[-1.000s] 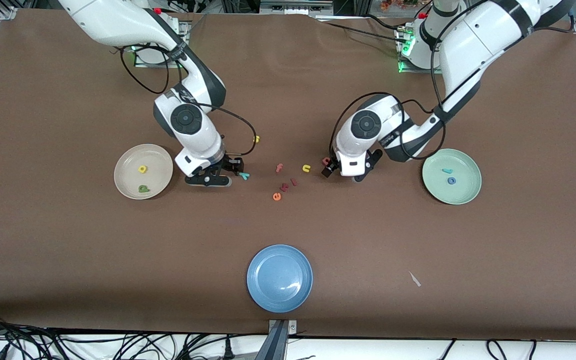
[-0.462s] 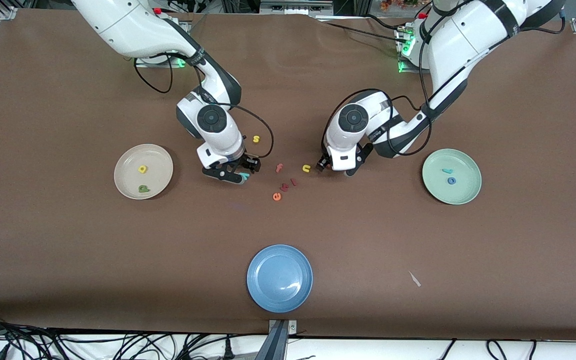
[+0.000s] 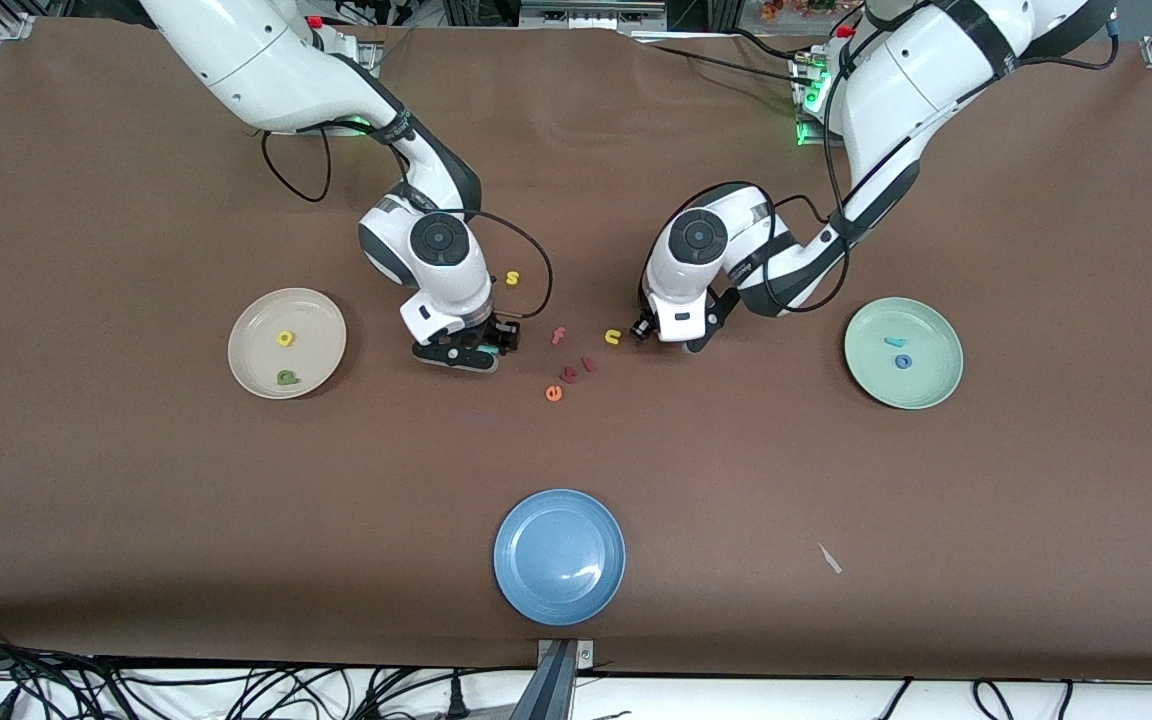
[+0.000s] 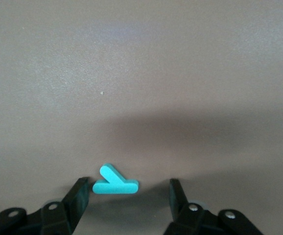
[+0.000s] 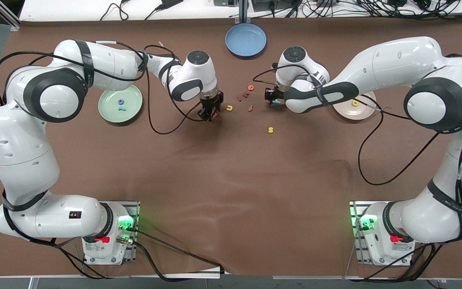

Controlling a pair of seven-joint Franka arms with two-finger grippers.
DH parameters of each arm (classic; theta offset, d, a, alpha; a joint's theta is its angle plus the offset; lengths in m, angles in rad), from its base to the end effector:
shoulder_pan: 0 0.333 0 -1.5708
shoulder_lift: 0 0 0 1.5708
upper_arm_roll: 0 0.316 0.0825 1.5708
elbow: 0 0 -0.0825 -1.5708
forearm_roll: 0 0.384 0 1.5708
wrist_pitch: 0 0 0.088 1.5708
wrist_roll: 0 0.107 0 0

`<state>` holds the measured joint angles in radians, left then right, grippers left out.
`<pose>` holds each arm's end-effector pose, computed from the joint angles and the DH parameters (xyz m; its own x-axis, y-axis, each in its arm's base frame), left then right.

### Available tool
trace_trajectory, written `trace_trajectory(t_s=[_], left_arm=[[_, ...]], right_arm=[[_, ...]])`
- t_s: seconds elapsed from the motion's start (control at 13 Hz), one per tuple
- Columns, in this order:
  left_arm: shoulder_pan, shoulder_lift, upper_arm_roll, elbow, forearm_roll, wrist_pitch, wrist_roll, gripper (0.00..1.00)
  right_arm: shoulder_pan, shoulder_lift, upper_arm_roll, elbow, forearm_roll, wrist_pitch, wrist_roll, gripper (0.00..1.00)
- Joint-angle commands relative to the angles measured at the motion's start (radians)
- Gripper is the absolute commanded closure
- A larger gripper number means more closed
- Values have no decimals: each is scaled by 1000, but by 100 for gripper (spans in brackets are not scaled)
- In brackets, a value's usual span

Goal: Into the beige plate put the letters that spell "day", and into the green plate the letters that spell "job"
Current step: 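Grasp the cyan Y with the right gripper while the left gripper grasps the pink D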

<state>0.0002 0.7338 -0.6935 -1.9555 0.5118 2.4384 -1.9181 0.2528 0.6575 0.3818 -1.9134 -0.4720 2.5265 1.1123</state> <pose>0.4720 -0.3808 0.1696 0.5837 0.8026 -0.1230 0.8047 -0.5920 -0.0443 0.5057 0.3679 0.1704 0.9844 -0.1668 0.0562 -0.1669 -0.9860 -0.0019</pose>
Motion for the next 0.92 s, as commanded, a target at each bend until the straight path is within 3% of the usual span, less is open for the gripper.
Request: trace_trajectory(t_s=[0.0,0.15,0.38,0.54,0.69,0.85], left_arm=[[-13,6,11,6,28,2,-25,65],[-9,4,11,6,28,1,-16,84],[35,-10,9,6,28,-18,57,93],[101,-46,-9,7,24,-100,153,94],[235,-88,-84,7,5,-203,302,94],[437,-90,-228,9,4,-332,454,94]], right_arm=[[10,17,-4,20,-30,0,11,34],[11,22,-4,20,-54,0,12,45],[10,22,-4,20,-60,0,9,60],[10,21,-6,19,-66,0,6,70],[8,1,-6,19,-66,-8,-20,73],[-1,-45,-14,17,-63,-73,-66,73]])
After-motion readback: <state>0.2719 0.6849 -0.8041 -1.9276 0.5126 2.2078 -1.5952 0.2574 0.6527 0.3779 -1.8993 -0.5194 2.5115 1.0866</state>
